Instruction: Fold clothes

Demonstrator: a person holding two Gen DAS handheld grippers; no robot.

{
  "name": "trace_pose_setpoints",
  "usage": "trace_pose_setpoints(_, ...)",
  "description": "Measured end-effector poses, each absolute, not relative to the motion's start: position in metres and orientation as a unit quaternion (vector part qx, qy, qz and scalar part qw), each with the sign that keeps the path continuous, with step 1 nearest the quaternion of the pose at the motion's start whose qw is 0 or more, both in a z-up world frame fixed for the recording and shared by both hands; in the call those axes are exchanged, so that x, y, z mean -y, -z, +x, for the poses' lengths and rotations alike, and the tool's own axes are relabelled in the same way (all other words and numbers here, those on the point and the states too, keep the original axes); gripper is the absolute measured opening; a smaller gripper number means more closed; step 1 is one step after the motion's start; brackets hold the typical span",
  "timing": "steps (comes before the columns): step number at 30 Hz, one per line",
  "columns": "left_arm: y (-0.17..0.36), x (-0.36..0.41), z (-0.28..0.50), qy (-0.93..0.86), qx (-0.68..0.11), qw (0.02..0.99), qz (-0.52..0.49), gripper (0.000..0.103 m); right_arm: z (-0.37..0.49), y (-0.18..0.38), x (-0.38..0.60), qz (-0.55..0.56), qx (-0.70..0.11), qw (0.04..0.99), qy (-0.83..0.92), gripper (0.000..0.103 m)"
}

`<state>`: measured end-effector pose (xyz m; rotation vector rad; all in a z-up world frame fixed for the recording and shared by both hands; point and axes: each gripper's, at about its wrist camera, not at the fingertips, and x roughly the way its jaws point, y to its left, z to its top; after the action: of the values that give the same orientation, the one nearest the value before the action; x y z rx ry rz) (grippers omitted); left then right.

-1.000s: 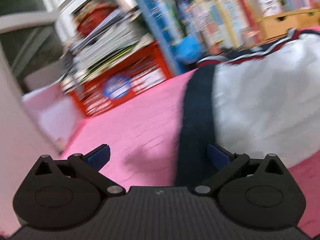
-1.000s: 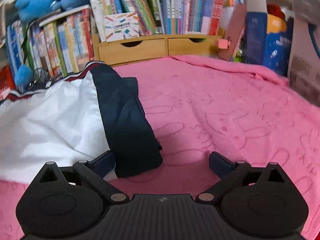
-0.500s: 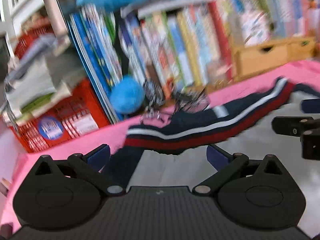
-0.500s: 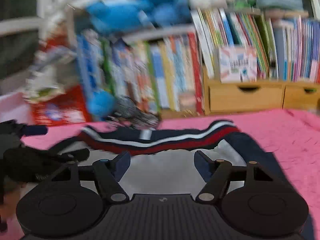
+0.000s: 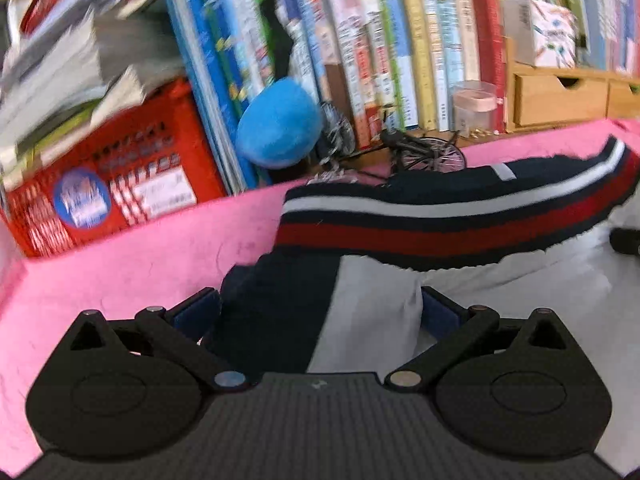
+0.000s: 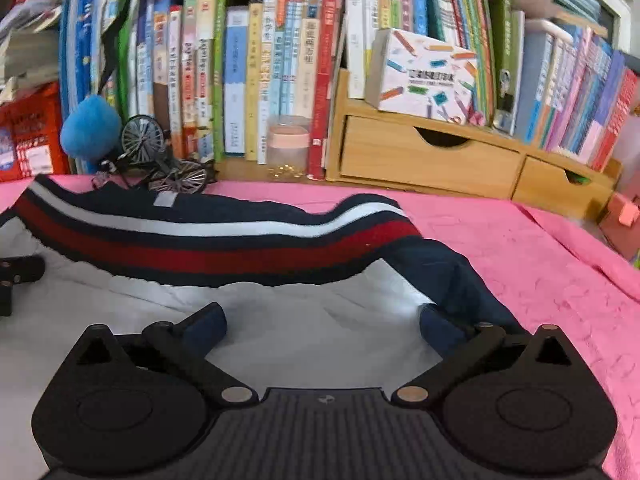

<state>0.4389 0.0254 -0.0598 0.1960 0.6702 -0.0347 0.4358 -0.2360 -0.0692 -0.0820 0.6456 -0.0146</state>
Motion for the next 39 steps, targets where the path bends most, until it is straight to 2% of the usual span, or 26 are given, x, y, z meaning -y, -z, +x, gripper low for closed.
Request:
trace_pose_setpoints(4, 0.061, -0.034, 0.438, 0.013, -0.335, 0.939, 0.074, 0.103, 0.424, 0.062, 0.244, -0.008, -0.291, 0.957, -0.001, 0.102)
trace_pose_setpoints(8, 0.070, -0.062, 0.454, 0.036, -0.368, 0.929, -0.024, 0.103, 0.421, 0.061, 0.283, 0.119, -0.284, 0.951, 0.003, 0.103)
trace_pose_setpoints(10, 0.072, -0.067, 0.455, 0.038, -0.366, 0.929, -0.040, 0.103, 0.429, 0.068, 0.292, 0.144, -0.302, 0.942, 0.036, 0.103)
trace_pose_setpoints(12, 0.072, -0.058, 0.455, 0.030, -0.366, 0.930, -0.014, 0.103, 0.435, 0.073, 0.277, 0.098, -0.322, 0.940, 0.058, 0.103)
trace_pose_setpoints(20, 0.073, -0.054, 0.457, 0.022, -0.371, 0.929, -0.001, 0.103, 0.447, 0.077, 0.267, 0.061, -0.340, 0.936, 0.068, 0.103)
trace_pose_setpoints(25, -0.013, -0.059, 0.409, 0.032, -0.345, 0.938, 0.024, 0.103, 0.454, 0.073, 0.263, 0.035, -0.361, 0.930, 0.061, 0.103)
trace_pose_setpoints(26, -0.031, -0.060, 0.399, 0.034, -0.340, 0.939, 0.029, 0.097, 0.455, 0.070, 0.263, 0.028, -0.368, 0.928, 0.054, 0.102)
trace_pose_setpoints(27, -0.048, -0.061, 0.389, 0.036, -0.335, 0.941, 0.034, 0.095, 0.455, 0.055, 0.262, 0.009, -0.390, 0.920, 0.036, 0.091)
trace_pose_setpoints(28, -0.066, -0.062, 0.379, 0.038, -0.329, 0.943, 0.039, 0.097, 0.445, 0.028, 0.263, 0.003, -0.390, 0.921, 0.012, 0.085)
trace_pose_setpoints(29, -0.083, -0.063, 0.369, 0.040, -0.324, 0.944, 0.044, 0.103, 0.429, 0.001, 0.264, 0.007, -0.370, 0.929, -0.009, 0.087)
trace_pose_setpoints(31, -0.118, -0.065, 0.350, 0.044, -0.313, 0.947, 0.055, 0.103, 0.384, -0.066, 0.272, 0.030, -0.315, 0.947, -0.056, 0.100)
trace_pose_setpoints(34, -0.159, -0.068, 0.305, 0.044, -0.287, 0.954, 0.080, 0.103, 0.303, -0.153, 0.273, 0.033, -0.232, 0.963, -0.130, 0.103)
trace_pose_setpoints(36, -0.170, -0.070, 0.252, 0.036, -0.254, 0.960, 0.112, 0.103, 0.249, -0.149, 0.276, 0.026, -0.207, 0.972, -0.108, 0.103)
trace_pose_setpoints(39, -0.135, -0.073, 0.184, 0.004, -0.242, 0.964, 0.114, 0.103, 0.167, -0.142, 0.281, 0.015, -0.170, 0.982, -0.076, 0.103)
